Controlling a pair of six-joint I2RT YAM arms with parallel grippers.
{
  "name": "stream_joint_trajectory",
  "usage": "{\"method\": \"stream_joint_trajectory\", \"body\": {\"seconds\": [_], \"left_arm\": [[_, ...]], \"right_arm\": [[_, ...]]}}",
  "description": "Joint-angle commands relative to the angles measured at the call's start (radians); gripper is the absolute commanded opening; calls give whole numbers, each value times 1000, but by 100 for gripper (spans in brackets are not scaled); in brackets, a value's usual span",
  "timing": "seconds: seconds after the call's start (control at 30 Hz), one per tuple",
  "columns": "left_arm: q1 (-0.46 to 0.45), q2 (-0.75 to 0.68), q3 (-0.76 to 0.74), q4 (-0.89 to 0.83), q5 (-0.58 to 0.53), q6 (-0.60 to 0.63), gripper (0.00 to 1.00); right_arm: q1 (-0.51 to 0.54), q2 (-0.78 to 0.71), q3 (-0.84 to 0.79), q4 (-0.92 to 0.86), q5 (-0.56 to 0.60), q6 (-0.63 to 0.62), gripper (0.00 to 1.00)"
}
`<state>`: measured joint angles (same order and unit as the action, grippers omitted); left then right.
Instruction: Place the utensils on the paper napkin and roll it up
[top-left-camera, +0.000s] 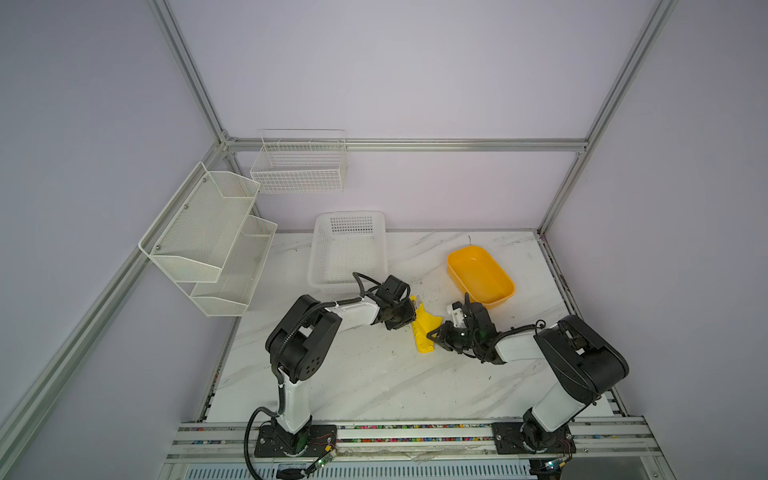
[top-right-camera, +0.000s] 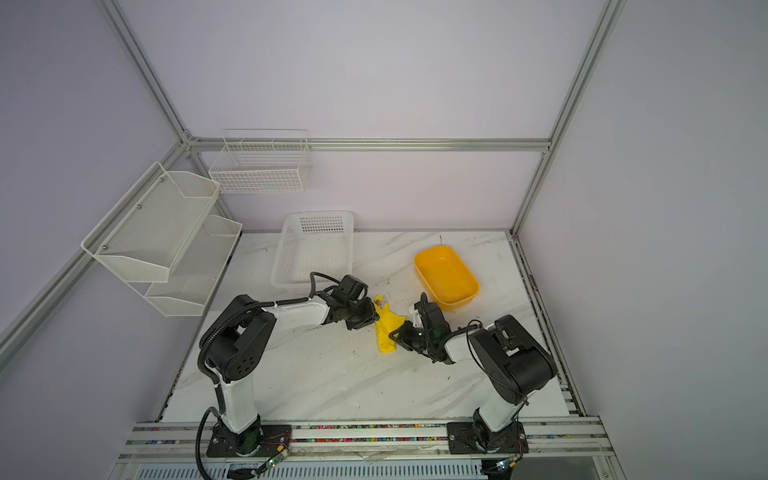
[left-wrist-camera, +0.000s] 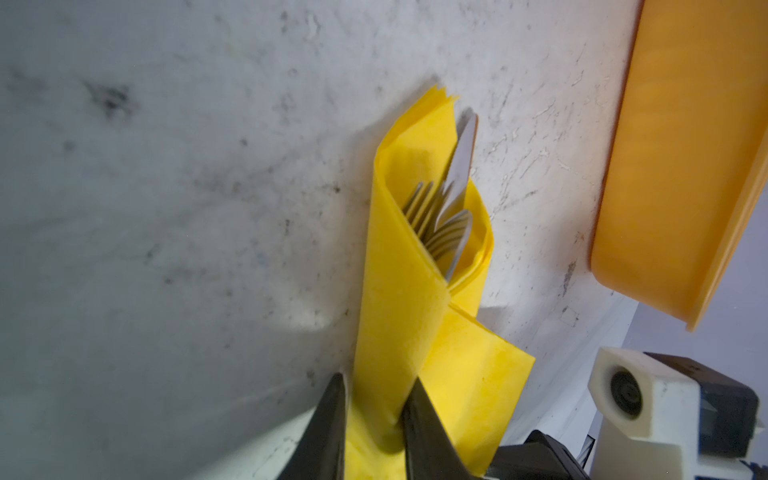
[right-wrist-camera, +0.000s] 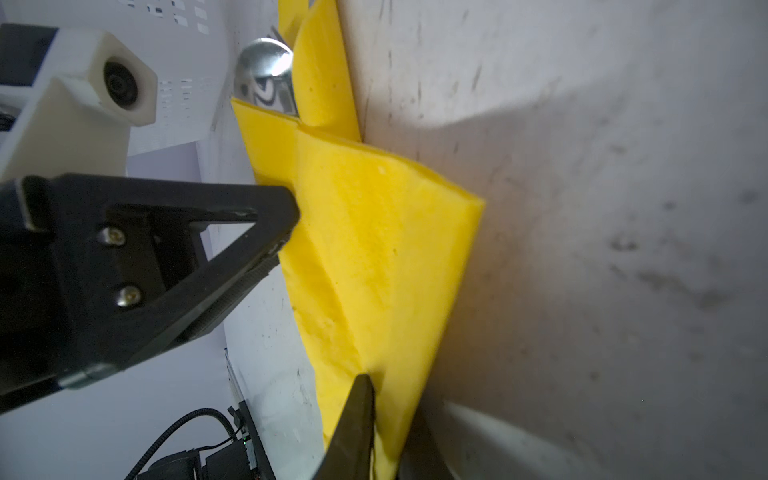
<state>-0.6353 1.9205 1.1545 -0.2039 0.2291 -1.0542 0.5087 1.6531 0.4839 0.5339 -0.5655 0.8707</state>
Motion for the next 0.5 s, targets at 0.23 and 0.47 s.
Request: {"method": "stream_joint_trajectory", "body": {"seconds": [0.23,0.47], "left_arm": [[-4,-14,-3,0,-3,29,29],[-16,-136,-47,-15,-5,59,50]], "right_arm": [[-1,-12,-11,-32,1,3,9],[-2,-12,-13,-25,-5,7,9]]}}
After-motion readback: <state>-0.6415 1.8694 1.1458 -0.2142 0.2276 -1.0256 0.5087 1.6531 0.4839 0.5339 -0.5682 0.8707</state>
